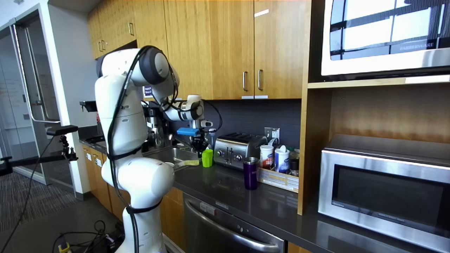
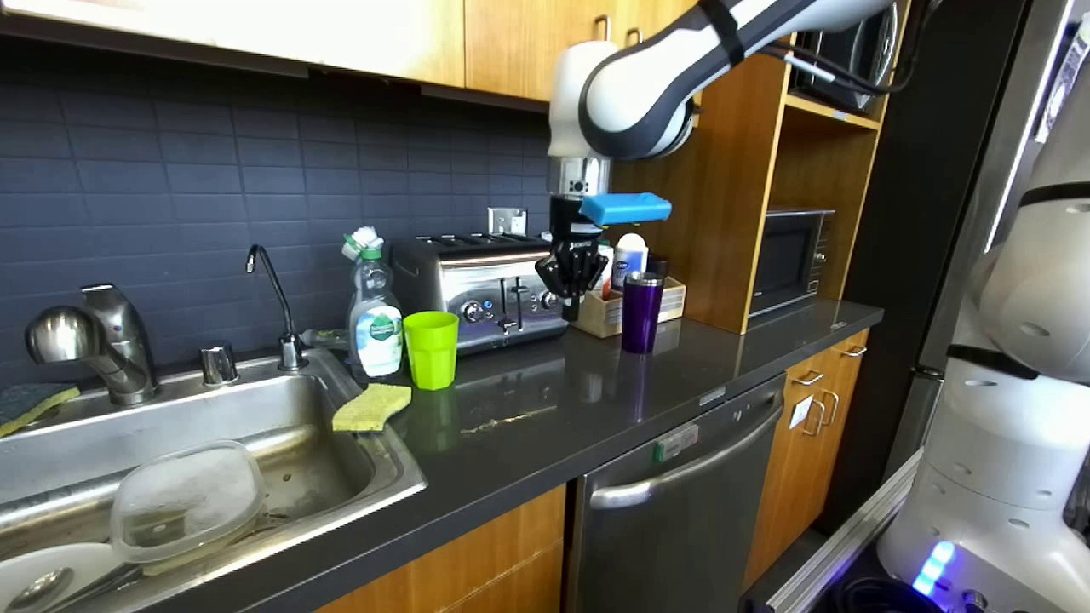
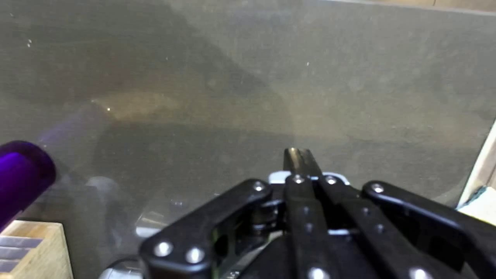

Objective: Push the left lever on the silver toaster downwards.

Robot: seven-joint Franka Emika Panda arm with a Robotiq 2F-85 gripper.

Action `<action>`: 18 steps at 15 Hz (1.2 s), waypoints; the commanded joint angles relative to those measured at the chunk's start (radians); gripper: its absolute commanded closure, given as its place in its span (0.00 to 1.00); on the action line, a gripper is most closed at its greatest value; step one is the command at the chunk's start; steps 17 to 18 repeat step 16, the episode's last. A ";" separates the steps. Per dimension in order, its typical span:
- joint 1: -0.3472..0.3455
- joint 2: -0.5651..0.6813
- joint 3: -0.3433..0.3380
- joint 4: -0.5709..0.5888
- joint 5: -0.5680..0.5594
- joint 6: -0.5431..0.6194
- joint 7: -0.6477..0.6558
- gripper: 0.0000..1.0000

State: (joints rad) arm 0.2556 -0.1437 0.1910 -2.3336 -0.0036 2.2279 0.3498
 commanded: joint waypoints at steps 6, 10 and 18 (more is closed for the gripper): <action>0.010 -0.489 0.021 -0.273 0.106 -0.232 -0.157 1.00; 0.011 -0.711 0.000 -0.344 0.105 -0.364 -0.196 1.00; -0.015 -0.705 0.023 -0.334 0.096 -0.361 -0.190 0.99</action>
